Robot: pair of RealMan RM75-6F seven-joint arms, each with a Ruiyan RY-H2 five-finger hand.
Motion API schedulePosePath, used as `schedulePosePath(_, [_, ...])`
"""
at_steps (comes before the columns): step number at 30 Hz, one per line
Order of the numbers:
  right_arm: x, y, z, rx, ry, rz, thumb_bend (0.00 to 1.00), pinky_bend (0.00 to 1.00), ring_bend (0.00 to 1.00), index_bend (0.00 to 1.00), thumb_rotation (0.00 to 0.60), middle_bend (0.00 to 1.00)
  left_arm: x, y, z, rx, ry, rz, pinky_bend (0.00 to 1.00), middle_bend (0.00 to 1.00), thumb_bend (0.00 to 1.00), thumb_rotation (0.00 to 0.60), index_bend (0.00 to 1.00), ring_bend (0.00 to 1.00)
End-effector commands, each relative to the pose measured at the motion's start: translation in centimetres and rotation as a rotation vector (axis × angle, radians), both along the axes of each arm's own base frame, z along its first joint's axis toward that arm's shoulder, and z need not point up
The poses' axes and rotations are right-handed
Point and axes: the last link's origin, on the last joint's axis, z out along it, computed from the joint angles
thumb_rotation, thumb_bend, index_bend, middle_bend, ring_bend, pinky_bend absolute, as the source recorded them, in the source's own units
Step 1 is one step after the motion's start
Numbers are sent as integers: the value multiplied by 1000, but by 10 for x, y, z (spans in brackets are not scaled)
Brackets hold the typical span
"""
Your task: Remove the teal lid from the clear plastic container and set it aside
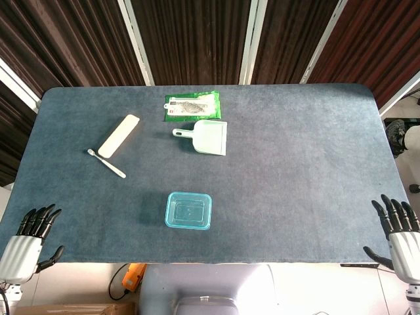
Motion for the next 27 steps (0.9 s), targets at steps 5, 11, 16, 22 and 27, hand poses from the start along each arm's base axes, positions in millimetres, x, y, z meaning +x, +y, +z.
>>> schedulePosePath(5, [5,-4,-7,38,-2,17,198,0,0,0,600,0,42,36,-41,-233,-184,-234,0,0,259,600,0,0])
schedulePosePath(11, [9,-8,-17,109,-7,26,198,0,0,0,600,0,93,90,-81,-367,-188,-330,0,0,224,600,0,0])
schedulePosePath(16, [10,-10,-20,96,15,27,199,0,0,0,600,0,113,119,-116,-423,-164,-292,0,0,224,600,0,0])
schedulePosePath(22, [8,-12,-21,112,17,10,198,0,0,0,600,0,130,127,-148,-464,-164,-270,0,0,223,600,0,0])
schedulePosePath(27, [8,-11,-21,112,20,8,198,0,0,0,600,0,143,134,-167,-454,-168,-272,0,0,221,600,0,0])
